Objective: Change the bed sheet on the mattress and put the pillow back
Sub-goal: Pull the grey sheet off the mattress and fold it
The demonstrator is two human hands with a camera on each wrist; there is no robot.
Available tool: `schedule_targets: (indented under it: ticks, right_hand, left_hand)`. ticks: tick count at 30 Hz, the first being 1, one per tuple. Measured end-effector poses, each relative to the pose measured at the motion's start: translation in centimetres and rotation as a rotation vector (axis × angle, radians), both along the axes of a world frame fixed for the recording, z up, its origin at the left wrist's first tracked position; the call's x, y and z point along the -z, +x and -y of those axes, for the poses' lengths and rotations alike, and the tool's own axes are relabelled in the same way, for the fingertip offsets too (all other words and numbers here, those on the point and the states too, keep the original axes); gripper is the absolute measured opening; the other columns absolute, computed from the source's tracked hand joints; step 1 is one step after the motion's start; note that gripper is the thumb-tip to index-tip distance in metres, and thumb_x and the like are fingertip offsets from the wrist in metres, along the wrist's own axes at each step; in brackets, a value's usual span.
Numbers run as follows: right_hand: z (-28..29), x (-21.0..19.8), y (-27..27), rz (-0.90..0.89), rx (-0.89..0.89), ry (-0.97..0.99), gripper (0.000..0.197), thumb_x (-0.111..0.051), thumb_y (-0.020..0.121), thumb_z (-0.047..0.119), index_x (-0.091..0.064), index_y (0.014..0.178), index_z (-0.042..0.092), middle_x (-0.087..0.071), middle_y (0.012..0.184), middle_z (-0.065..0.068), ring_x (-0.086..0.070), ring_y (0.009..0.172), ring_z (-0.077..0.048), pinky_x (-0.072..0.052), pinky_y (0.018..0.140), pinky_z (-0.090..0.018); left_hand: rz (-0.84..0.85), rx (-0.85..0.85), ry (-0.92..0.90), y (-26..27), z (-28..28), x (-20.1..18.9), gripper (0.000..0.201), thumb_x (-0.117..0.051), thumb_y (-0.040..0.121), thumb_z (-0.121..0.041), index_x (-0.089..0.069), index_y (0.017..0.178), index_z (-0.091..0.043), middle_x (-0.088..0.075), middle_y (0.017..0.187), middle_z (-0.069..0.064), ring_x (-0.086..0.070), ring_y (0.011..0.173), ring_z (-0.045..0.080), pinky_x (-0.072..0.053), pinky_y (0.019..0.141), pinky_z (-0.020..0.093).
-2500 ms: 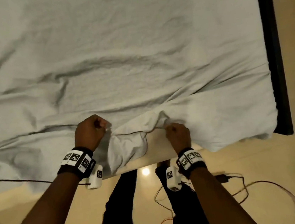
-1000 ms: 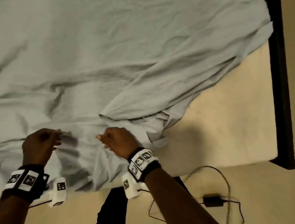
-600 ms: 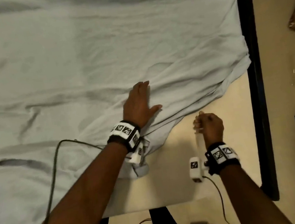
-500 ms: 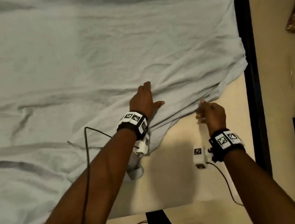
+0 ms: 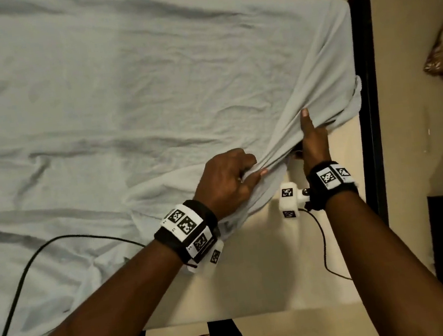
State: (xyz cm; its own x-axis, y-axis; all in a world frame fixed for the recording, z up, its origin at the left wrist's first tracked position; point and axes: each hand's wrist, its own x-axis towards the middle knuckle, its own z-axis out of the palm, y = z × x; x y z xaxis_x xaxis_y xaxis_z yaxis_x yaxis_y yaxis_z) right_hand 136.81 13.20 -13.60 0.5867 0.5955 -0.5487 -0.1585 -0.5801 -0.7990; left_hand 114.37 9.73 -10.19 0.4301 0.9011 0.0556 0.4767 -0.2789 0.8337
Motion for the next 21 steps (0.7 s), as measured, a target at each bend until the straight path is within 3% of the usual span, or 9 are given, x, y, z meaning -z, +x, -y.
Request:
schedule_targets:
  ticks: [3, 6, 8, 9, 11, 13, 15, 18, 21]
  right_hand:
    - [-1.9, -2.2, -2.3, 0.057, 0.025, 0.079, 0.007, -0.063, 0.098, 0.025, -0.059, 0.100, 0.019, -0.061, 0.083, -0.003, -0.058, 0.068, -0.020, -0.045, 0.054, -0.029]
    - [-1.8, -5.5, -7.9, 0.065, -0.083, 0.253, 0.007, -0.066, 0.095, 0.015, -0.065, 0.100, 0.020, -0.071, 0.107, -0.001, -0.069, 0.098, -0.015, -0.055, 0.088, -0.037]
    - [0.8, -7.2, -14.6, 0.045, -0.288, 0.345, 0.006, -0.064, 0.097, 0.014, -0.069, 0.098, 0.017, -0.073, 0.104, 0.001, -0.068, 0.096, -0.006, -0.053, 0.093, -0.029]
    - [2.7, -7.3, -18.7, 0.090, -0.432, 0.400, 0.011, -0.061, 0.099, 0.019, -0.069, 0.102, 0.013, -0.074, 0.103, -0.005, -0.070, 0.095, -0.012, -0.055, 0.092, -0.032]
    - [7.0, -7.1, -26.2, 0.234, -0.707, 0.348, 0.043, -0.048, 0.104, 0.046, -0.068, 0.098, 0.008, -0.074, 0.088, -0.015, -0.072, 0.081, -0.030, -0.059, 0.080, -0.045]
    - [10.0, -5.3, -31.3, 0.204, -0.872, 0.169, 0.075, -0.036, 0.096, 0.072, -0.066, 0.076, 0.007, -0.069, 0.067, -0.015, -0.068, 0.066, -0.033, -0.056, 0.067, -0.049]
    - [11.9, -2.7, -34.3, 0.105, -0.991, 0.031, 0.078, -0.031, 0.093, 0.076, -0.065, 0.072, 0.010, -0.070, 0.070, -0.013, -0.068, 0.070, -0.031, -0.054, 0.069, -0.047]
    - [11.7, 0.4, -31.8, 0.155, -0.861, -0.103, 0.063, -0.036, 0.089, 0.066, -0.063, 0.070, 0.011, -0.070, 0.072, -0.007, -0.067, 0.072, -0.026, -0.054, 0.071, -0.044]
    - [10.1, 2.1, -26.9, 0.188, -0.690, -0.160, 0.044, -0.050, 0.090, 0.048, -0.069, 0.071, 0.013, -0.071, 0.067, -0.003, -0.068, 0.066, -0.020, -0.057, 0.069, -0.042]
  left_hand:
    - [0.022, -0.037, 0.011, -2.6, 0.2, -2.3, 0.048, -0.065, 0.099, -0.030, -0.037, 0.061, -0.020, -0.034, 0.059, -0.007, -0.034, 0.054, 0.011, -0.026, 0.054, 0.029]
    - [0.088, -0.178, 0.015, -7.7, 0.8, -3.8, 0.051, -0.055, 0.103, -0.024, -0.043, 0.055, -0.012, -0.036, 0.054, -0.002, -0.037, 0.049, 0.016, -0.032, 0.049, 0.037]
    - [0.087, -0.284, 0.030, -13.2, 2.2, -3.9, 0.057, -0.052, 0.104, -0.026, -0.045, 0.051, -0.006, -0.038, 0.051, 0.004, -0.040, 0.046, 0.022, -0.035, 0.047, 0.041]
    - [0.053, -0.329, 0.022, -16.5, 3.2, -3.5, 0.060, -0.052, 0.104, -0.030, -0.048, 0.051, -0.002, -0.042, 0.050, 0.008, -0.044, 0.046, 0.026, -0.038, 0.047, 0.042]
    - [-0.092, -0.422, -0.047, -23.8, 5.9, -2.5, 0.066, -0.050, 0.103, -0.043, -0.055, 0.053, 0.000, -0.049, 0.051, 0.014, -0.052, 0.048, 0.033, -0.044, 0.049, 0.046]
    - [-0.386, -0.474, -0.167, -30.7, 8.6, -1.7, 0.071, -0.040, 0.099, -0.065, -0.053, 0.052, -0.013, -0.049, 0.050, 0.005, -0.054, 0.049, 0.029, -0.043, 0.050, 0.043]
    - [-0.576, -0.529, -0.301, -35.8, 10.9, -0.9, 0.064, -0.037, 0.092, -0.077, -0.064, 0.064, -0.026, -0.061, 0.062, -0.002, -0.060, 0.056, 0.021, -0.046, 0.055, 0.037]
    - [-0.580, -0.614, -0.355, -38.0, 11.7, 0.3, 0.037, -0.060, 0.092, -0.057, -0.074, 0.101, -0.024, -0.075, 0.092, 0.000, -0.068, 0.068, 0.014, -0.054, 0.063, 0.036]
    - [-0.471, -0.583, -0.272, -35.2, 9.1, 2.0, 0.033, -0.060, 0.093, -0.046, -0.072, 0.109, -0.020, -0.073, 0.099, 0.002, -0.069, 0.072, 0.019, -0.054, 0.067, 0.036]
